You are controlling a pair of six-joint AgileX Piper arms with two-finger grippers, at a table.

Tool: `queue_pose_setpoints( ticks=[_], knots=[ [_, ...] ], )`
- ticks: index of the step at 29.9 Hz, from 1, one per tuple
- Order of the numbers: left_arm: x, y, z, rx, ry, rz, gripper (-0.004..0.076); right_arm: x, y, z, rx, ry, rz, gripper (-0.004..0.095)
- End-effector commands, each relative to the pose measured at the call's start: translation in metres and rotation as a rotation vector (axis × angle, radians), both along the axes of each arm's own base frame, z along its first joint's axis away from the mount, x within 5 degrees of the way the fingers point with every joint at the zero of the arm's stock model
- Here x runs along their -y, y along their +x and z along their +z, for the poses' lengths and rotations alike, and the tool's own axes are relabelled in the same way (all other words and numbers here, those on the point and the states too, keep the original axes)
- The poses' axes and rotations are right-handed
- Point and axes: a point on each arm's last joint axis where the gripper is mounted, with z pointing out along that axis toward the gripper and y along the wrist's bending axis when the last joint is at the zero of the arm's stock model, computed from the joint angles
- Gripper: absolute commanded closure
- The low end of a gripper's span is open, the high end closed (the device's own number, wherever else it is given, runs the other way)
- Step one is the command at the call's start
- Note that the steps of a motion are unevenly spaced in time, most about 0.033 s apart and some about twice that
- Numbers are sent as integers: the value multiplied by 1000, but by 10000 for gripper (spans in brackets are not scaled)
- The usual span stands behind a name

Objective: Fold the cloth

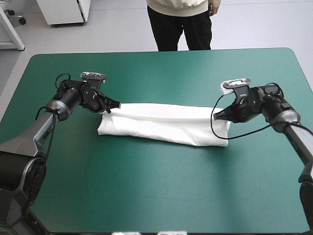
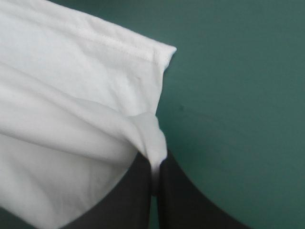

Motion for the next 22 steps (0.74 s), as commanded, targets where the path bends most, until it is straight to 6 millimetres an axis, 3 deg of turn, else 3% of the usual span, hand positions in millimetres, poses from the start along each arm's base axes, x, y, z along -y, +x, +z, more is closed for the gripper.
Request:
queue_pose_setpoints(
  ticks=[1,7,10,12,15,18,22],
  knots=[
    [0,6,28,148,-37,13,733,2,14,17,116,7,-1,925],
    [-1,8,27,166,-8,2,732,-1,24,17,124,29,-9,887],
    [-1,8,27,165,-5,-2,699,-1,25,21,126,34,-10,696],
    [-1,8,28,167,20,-41,610,-2,26,26,128,34,-9,520],
    [-2,8,39,175,62,-93,345,0,24,43,153,31,-14,308],
    [-2,10,70,253,51,-86,141,4,14,70,214,12,-27,332],
    [3,4,127,392,-44,-78,126,14,-16,112,337,-21,-38,438]
  ],
)
